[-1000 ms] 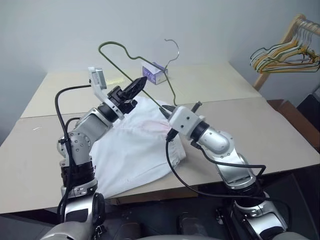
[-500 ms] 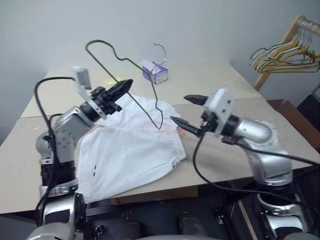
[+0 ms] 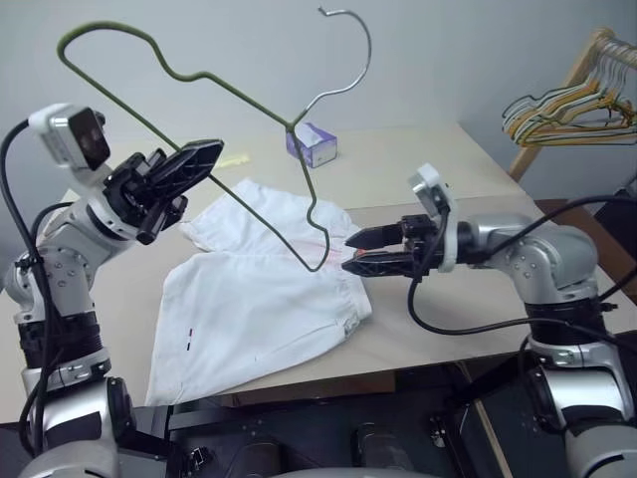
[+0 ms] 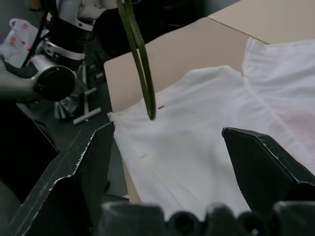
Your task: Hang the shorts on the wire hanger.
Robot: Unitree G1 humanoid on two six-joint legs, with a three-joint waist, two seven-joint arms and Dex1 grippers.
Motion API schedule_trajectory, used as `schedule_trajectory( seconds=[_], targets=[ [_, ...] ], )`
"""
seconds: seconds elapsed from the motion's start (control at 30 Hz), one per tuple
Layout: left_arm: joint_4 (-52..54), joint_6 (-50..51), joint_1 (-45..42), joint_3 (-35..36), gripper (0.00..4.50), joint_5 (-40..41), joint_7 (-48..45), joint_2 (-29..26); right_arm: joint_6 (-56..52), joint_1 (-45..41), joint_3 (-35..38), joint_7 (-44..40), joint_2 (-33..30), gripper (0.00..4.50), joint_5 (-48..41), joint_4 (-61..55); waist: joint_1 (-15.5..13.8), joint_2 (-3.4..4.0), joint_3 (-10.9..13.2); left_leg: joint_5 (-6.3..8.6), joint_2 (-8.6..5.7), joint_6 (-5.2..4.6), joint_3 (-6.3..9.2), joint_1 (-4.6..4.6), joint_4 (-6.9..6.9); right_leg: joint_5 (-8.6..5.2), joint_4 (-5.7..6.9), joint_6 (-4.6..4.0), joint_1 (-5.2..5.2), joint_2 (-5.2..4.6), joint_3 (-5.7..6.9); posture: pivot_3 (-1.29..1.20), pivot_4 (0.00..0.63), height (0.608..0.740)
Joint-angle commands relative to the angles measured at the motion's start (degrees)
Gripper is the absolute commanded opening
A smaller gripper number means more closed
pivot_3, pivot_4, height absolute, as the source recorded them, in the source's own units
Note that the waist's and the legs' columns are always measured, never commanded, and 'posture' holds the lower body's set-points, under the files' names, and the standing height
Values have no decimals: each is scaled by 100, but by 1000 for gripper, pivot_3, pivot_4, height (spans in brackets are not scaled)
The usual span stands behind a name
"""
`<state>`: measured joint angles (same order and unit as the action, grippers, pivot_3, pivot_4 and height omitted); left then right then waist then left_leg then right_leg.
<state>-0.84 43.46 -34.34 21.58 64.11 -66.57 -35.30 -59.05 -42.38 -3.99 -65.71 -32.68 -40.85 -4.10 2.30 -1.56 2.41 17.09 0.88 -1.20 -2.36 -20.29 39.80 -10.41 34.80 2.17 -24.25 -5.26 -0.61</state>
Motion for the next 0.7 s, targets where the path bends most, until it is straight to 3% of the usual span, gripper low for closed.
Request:
schedule_trajectory(
  seconds=[0.03, 0.47, 0.6, 0.7],
  targets=[
    [157, -233, -124, -3, 0, -19, -37, 137, -170, -229, -2, 251, 221, 4141, -194, -219, 0, 0, 0, 0, 1, 0, 0, 0, 0, 0, 1, 0, 1, 0, 0, 9, 0, 740],
    [135, -396, -130, -120, 0, -155, -75, 364, -506, -338, -44, 630, 633, 4141, -508, -290, 16, 0, 0, 0, 1, 0, -1, 4, 1, 1, 9, 0, -1, 2, 0, 5, 0, 740],
    [177, -453, -86, -156, 0, -173, -55, 390, -532, -362, -70, 685, 636, 3303, -499, -266, 16, 0, 0, 0, 1, 0, -1, 4, 0, 1, 8, 0, -1, 1, 0, 5, 0, 740],
    [196, -478, -52, -162, 0, -190, -59, 407, -538, -364, -80, 740, 633, 2172, -478, -229, 16, 0, 0, 0, 1, 0, -1, 3, 0, 1, 8, 0, -1, 1, 0, 5, 0, 740]
  ],
)
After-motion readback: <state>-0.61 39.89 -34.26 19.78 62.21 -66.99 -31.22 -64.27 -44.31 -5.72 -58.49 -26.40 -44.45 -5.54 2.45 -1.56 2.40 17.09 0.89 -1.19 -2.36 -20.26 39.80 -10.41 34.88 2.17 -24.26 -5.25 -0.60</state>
